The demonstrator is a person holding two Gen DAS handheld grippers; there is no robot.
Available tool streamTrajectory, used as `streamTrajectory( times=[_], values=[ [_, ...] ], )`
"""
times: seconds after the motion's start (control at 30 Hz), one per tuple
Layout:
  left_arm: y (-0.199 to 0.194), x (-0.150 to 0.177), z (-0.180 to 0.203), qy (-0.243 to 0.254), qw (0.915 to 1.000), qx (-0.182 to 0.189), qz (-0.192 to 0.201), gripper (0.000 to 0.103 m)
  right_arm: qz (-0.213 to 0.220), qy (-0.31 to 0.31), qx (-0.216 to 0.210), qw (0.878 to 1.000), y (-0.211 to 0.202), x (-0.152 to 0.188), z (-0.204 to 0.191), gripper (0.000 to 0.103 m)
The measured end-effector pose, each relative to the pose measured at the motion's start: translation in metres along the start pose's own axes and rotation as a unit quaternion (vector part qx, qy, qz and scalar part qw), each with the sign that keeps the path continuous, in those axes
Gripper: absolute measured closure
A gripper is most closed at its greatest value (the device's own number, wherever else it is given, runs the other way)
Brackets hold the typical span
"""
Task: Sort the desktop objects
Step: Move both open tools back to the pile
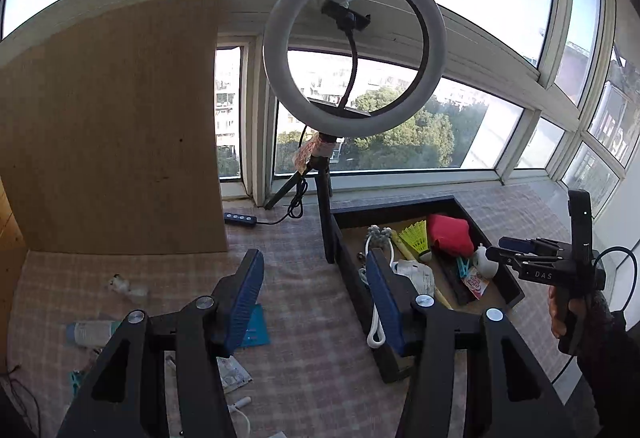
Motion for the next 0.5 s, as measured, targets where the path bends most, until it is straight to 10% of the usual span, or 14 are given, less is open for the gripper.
streamTrajectory(
  times=[0.5],
  values=[
    [-0.122, 0.142, -0.141, -0.094, 0.9802, -0.166, -0.054, 0.051, -0.052, -0.093, -0.102, 0.989, 0.027, 0.043, -0.130, 0.045]
  ],
)
Point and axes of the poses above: each gripper's, at about its wrist camera, not at the fingertips, and y roughly the way its jaws point, z to its right, x to its underside, the point moved 1 cm from there along y, roughly the way its jaws point, and after that the axes turned 4 degrees about y, right-handed, at the moved point
